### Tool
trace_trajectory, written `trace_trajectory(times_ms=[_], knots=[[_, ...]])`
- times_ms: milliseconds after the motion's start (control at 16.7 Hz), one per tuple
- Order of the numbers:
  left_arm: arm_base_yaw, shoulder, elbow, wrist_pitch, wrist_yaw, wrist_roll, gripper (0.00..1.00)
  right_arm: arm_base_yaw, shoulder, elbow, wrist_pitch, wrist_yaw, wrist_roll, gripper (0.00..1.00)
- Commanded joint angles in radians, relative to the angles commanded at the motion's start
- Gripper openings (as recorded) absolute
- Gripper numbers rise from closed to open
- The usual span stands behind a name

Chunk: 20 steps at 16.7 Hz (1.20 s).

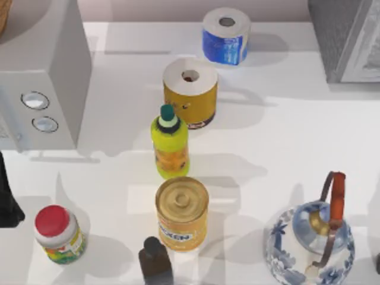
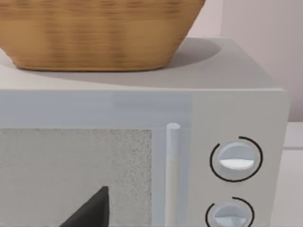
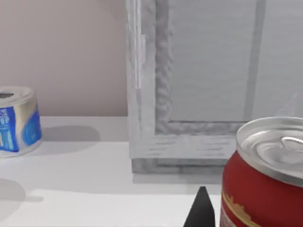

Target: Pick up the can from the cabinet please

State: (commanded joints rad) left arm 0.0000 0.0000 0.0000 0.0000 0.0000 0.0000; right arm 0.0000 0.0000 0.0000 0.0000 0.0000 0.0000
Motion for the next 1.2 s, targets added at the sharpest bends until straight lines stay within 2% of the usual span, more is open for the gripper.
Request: trace_trajectory(times_ms=[300, 540, 840, 1200], knots=[[0.000, 0.000, 0.000, 0.000, 0.000, 0.000, 1.00, 0.001, 0.015, 0.002, 0.008, -0.004, 0.002, 0.00], [0.000, 0.000, 0.000, 0.000, 0.000, 0.000, 1.00, -0.019, 0.160, 0.044, 0.146, -0.072, 0.005, 0.00], [0.000, 0.000, 0.000, 0.000, 0.000, 0.000, 1.00, -0.051, 0.563, 0.138, 0.481, -0.246, 0.011, 0.00], [0.000, 0.000, 0.000, 0.000, 0.000, 0.000, 1.00, -0.095, 1.225, 0.281, 0.998, -0.512, 0.017, 0.00]])
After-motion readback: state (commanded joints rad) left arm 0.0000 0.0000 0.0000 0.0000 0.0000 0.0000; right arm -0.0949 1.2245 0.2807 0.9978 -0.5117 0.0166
